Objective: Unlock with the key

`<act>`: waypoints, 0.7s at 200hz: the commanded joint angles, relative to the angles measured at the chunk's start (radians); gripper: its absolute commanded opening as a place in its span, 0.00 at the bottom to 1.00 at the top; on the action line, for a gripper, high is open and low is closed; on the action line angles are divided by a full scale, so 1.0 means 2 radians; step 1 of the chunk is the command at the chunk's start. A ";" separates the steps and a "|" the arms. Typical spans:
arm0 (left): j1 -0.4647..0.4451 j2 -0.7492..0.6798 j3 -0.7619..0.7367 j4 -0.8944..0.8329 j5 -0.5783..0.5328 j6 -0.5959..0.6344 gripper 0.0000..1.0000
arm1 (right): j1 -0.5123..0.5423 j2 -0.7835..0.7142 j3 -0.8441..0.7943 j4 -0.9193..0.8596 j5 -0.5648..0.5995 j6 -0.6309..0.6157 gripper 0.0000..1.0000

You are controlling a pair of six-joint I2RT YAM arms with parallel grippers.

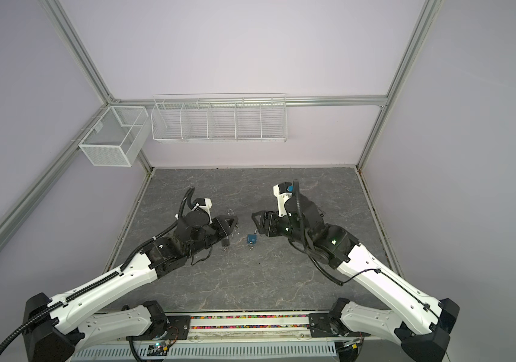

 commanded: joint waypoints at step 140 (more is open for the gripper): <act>-0.121 0.034 -0.096 0.264 -0.123 0.397 0.00 | -0.013 0.201 0.170 -0.247 0.066 -0.111 0.92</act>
